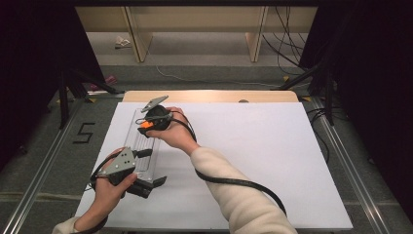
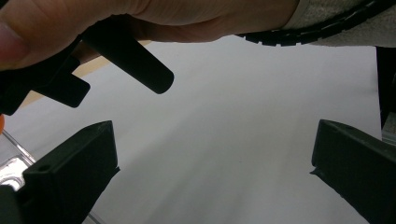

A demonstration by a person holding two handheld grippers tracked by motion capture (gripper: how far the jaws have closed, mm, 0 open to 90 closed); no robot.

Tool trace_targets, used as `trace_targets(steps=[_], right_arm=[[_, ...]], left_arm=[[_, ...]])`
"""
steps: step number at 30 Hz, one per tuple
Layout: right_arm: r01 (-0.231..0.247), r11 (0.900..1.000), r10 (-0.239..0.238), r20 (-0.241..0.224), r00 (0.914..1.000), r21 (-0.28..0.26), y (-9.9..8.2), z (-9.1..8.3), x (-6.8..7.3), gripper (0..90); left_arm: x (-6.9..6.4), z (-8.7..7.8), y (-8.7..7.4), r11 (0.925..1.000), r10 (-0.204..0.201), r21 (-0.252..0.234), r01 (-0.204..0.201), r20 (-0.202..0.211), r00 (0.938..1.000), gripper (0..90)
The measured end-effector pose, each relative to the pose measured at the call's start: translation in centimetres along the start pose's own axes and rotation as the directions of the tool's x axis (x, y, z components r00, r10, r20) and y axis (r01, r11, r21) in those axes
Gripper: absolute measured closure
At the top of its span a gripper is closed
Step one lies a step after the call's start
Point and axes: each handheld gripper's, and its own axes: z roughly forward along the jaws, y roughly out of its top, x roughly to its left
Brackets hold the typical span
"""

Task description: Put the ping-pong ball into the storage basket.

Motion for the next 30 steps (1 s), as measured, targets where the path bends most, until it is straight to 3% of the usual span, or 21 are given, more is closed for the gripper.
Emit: trace_targets(steps=[30], right_arm=[[-0.011,0.9997,0.011,0.0,0.9999,0.022,0.0,1.4,-0.2,51.4]], left_arm=[[0.0,0.0,0.0,1.0,0.0,0.002,0.0,0.005,1.0,0.0]])
